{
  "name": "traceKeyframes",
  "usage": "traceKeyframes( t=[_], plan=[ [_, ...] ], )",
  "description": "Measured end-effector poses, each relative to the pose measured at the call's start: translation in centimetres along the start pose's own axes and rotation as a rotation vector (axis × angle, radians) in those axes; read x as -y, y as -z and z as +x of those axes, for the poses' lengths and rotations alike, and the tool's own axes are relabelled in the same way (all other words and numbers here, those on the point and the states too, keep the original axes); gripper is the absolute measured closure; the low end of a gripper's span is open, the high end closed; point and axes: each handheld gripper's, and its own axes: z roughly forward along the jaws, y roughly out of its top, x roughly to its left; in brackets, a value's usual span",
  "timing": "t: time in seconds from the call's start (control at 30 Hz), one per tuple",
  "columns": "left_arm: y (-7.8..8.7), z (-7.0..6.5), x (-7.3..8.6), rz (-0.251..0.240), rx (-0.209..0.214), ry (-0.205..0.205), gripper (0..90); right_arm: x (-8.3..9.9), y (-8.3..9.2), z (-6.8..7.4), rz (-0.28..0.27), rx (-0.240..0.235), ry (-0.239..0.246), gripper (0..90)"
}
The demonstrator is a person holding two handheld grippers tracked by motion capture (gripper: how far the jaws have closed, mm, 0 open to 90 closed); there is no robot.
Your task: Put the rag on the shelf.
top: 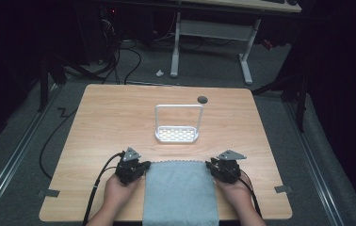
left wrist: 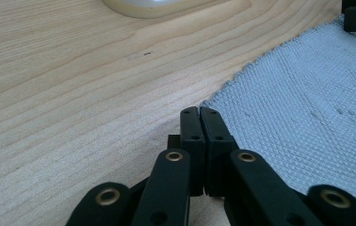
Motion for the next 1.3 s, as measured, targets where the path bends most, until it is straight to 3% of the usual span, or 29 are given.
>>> traceKeyframes(
  t=[0.17,0.3,0.5,0.63,0.73,1.07,1.3],
  plan=[
    [0.0,0.0,0.0,0.001,-0.001,0.003,88.7,0.0,-0.1,0.0,-0.002,-0.014,0.008,78.4],
    [0.0,0.0,0.0,0.0,-0.002,0.007,88.7,-0.1,-0.1,0.2,0.002,-0.035,0.016,88.1],
    [0.1,-0.1,0.1,-0.002,-0.004,0.001,88.9,0.0,0.0,0.6,0.002,-0.023,0.044,89.5],
    [0.1,-0.1,0.0,-0.007,-0.003,-0.007,89.0,0.0,0.5,0.7,-0.029,-0.019,0.047,89.5],
    [0.3,0.1,0.0,-0.025,0.012,0.008,89.1,0.0,1.1,0.7,-0.054,-0.021,0.042,89.5],
    [1.4,-0.4,0.0,-0.111,0.016,-0.016,89.1,-0.1,2.8,0.9,-0.145,-0.03,0.04,89.5],
    [2.1,-0.8,-0.3,-0.157,0.031,-0.003,89.2,-0.3,3.5,1.1,-0.188,-0.025,0.041,89.5]
  ],
)
